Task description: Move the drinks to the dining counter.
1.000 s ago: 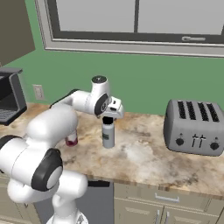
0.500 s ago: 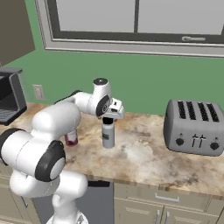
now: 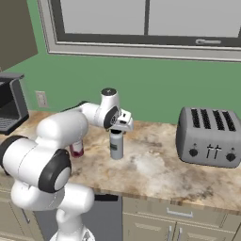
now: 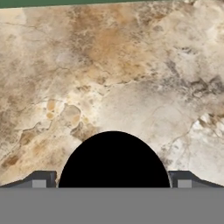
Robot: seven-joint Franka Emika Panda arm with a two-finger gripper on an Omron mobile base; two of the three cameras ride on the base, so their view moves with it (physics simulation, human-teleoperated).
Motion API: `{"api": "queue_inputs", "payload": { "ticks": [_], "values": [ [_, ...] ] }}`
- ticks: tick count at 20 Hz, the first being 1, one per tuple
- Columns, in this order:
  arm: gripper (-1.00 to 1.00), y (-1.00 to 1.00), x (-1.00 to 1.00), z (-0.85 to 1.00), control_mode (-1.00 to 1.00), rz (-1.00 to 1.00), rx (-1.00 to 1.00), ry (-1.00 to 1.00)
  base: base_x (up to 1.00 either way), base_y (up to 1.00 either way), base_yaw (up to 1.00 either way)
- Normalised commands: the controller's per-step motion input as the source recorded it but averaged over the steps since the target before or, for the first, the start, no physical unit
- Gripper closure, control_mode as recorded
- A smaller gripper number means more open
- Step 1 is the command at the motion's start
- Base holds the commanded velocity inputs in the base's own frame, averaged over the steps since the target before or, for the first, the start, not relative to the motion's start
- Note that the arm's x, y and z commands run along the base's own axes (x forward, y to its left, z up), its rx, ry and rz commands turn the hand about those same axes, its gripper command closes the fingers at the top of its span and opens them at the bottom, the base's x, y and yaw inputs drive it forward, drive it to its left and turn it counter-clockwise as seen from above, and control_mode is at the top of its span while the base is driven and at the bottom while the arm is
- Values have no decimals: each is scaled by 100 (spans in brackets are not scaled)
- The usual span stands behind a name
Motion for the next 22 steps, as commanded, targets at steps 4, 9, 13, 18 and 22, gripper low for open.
{"api": "queue_inputs", "payload": {
  "ticks": [4, 9, 13, 18, 22],
  "values": [
    [-100, 0, 1, -21, -100, 0, 0, 0, 0, 0, 0],
    [-100, 0, 3, -23, -100, 0, 0, 0, 0, 0, 0],
    [100, 0, 1, -24, -100, 0, 0, 0, 0, 0, 0],
    [100, 0, -2, -26, -100, 0, 0, 0, 0, 0, 0],
    [100, 0, -6, -19, -100, 0, 0, 1, 0, 0, 0]
  ]
}}
